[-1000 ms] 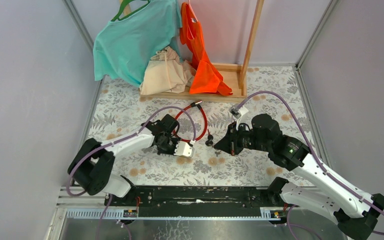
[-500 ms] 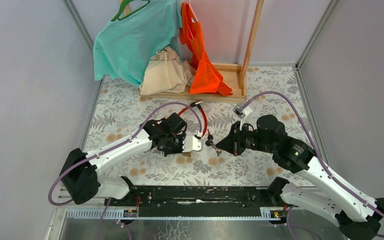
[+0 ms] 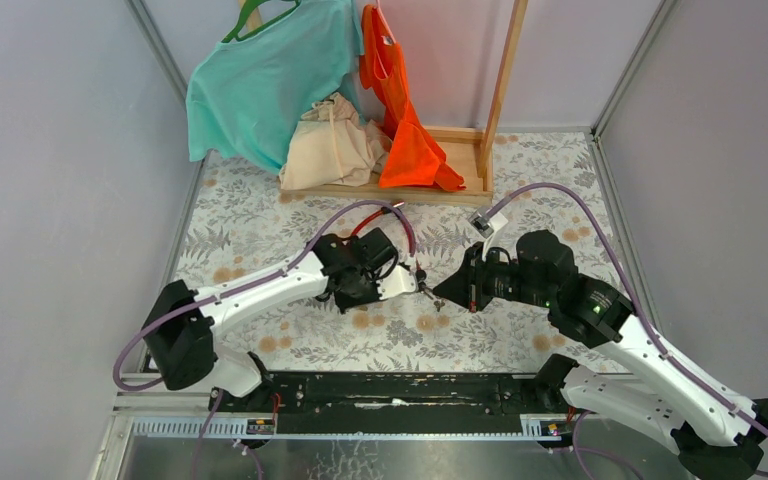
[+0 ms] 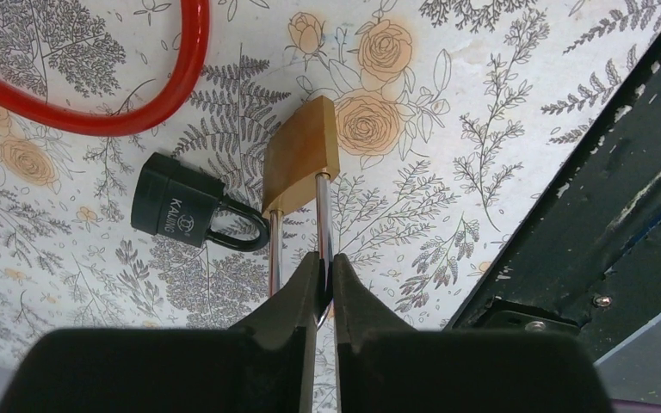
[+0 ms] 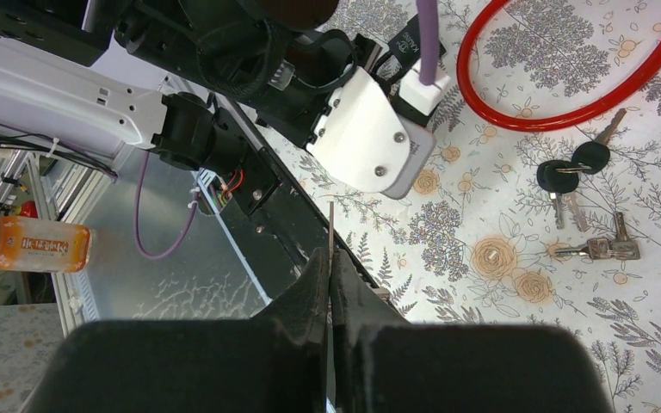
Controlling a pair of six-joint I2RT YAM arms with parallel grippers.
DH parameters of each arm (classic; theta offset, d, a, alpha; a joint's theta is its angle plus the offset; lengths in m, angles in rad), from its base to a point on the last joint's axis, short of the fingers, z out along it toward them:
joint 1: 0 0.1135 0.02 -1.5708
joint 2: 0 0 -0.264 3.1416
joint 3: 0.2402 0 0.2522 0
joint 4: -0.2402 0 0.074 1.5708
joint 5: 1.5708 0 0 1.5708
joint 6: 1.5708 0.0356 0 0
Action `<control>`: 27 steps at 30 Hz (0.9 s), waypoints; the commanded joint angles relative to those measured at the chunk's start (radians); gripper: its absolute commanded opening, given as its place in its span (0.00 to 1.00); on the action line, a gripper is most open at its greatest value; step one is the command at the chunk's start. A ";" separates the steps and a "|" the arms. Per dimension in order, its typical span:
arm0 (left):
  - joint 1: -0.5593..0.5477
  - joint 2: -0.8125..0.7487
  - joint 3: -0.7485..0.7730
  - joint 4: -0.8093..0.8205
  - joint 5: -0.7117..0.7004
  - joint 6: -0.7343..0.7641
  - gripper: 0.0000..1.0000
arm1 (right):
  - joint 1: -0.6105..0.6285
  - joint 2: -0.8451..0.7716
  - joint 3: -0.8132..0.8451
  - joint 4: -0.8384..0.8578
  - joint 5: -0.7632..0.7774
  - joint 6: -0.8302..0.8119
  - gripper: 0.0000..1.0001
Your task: Unlock with the key
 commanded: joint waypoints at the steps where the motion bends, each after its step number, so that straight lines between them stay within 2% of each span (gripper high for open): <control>1: -0.019 0.030 0.067 -0.041 -0.064 -0.054 0.02 | -0.003 -0.024 0.048 0.027 0.013 -0.004 0.00; 6: -0.021 0.093 0.113 -0.059 -0.089 -0.047 0.04 | -0.003 -0.031 0.046 0.021 0.020 -0.007 0.00; 15: -0.021 0.208 0.173 -0.062 -0.114 0.049 0.10 | -0.003 -0.040 0.051 0.008 0.014 -0.012 0.00; 20: -0.018 0.274 0.246 -0.096 -0.110 0.094 0.09 | -0.003 -0.045 0.055 0.005 0.011 -0.010 0.00; 25: 0.005 0.326 0.299 -0.114 -0.109 0.141 0.15 | -0.003 -0.057 0.060 -0.007 0.015 -0.011 0.00; 27: 0.012 0.344 0.315 -0.123 -0.102 0.144 0.21 | -0.003 -0.063 0.062 -0.013 0.018 -0.013 0.00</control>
